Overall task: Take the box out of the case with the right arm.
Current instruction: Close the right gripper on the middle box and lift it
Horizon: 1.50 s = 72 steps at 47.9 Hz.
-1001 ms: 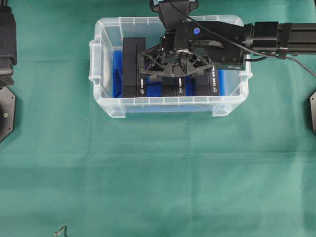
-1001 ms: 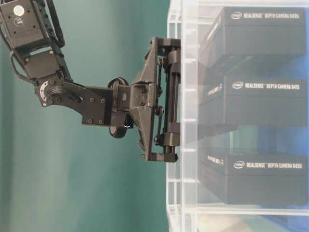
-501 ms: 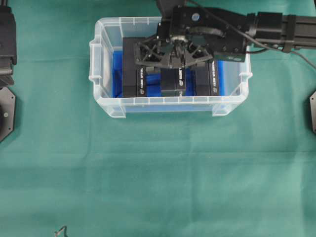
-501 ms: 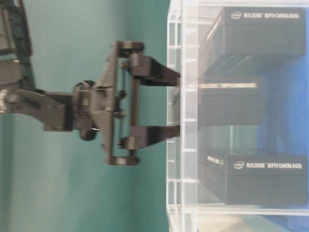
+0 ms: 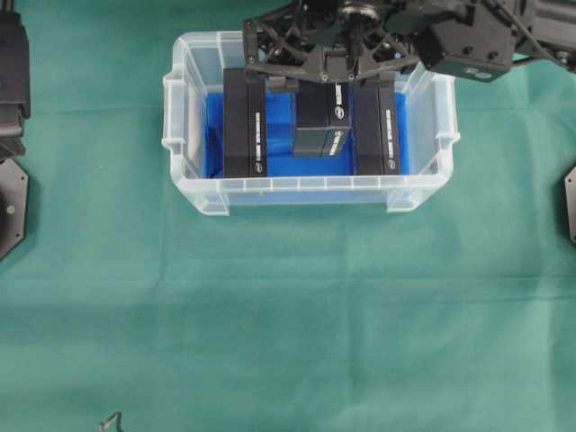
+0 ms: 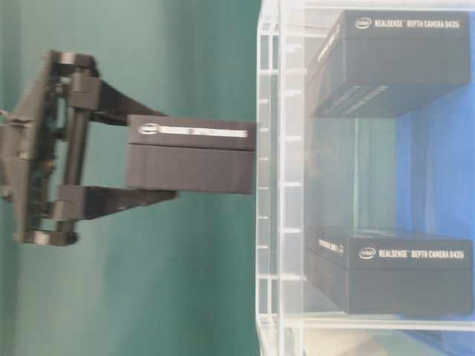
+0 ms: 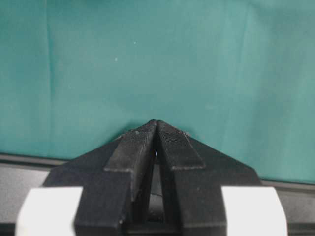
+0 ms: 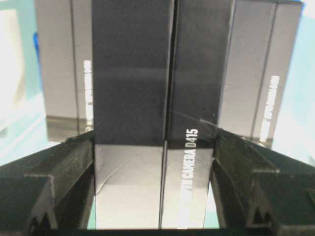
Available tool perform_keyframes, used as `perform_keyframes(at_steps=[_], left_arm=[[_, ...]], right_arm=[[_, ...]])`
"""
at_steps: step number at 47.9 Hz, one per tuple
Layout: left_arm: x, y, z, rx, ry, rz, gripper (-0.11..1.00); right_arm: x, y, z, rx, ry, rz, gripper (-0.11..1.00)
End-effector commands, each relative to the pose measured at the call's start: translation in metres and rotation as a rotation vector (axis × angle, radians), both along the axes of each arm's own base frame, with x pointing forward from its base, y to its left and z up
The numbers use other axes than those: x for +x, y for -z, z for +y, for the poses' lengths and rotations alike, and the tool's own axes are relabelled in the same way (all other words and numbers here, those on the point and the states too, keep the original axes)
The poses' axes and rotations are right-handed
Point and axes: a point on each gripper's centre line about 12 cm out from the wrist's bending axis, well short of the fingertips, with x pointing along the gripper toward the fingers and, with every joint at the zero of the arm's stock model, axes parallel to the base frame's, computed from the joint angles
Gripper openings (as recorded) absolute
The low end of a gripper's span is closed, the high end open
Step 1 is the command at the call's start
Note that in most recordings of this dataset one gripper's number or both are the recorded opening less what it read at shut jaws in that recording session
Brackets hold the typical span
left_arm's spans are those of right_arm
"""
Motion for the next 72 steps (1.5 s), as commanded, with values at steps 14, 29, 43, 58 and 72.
perform_keyframes(at_steps=[14, 29, 43, 58, 72], left_arm=[[0.0010, -0.0082, 0.0010, 0.003, -0.005, -0.026, 0.00], [0.0010, -0.0082, 0.0010, 0.003, -0.005, -0.026, 0.00], [0.0007, -0.0085, 0.0009, 0.003, -0.005, -0.028, 0.00], [0.0007, -0.0085, 0.0009, 0.003, -0.005, -0.028, 0.00], [0.0010, -0.0082, 0.0010, 0.002, -0.007, -0.026, 0.00]], right_arm=[[-0.0155, -0.0469, 0.0063, -0.035, 0.001, -0.064, 0.65], [-0.0156, -0.0463, 0.0056, -0.040, 0.003, -0.059, 0.65], [-0.0155, -0.0463, 0.0059, -0.043, 0.002, -0.058, 0.65], [-0.0156, -0.0464, 0.0056, -0.046, 0.003, -0.058, 0.65], [-0.0158, -0.0466, 0.0045, -0.054, 0.006, -0.057, 0.65]])
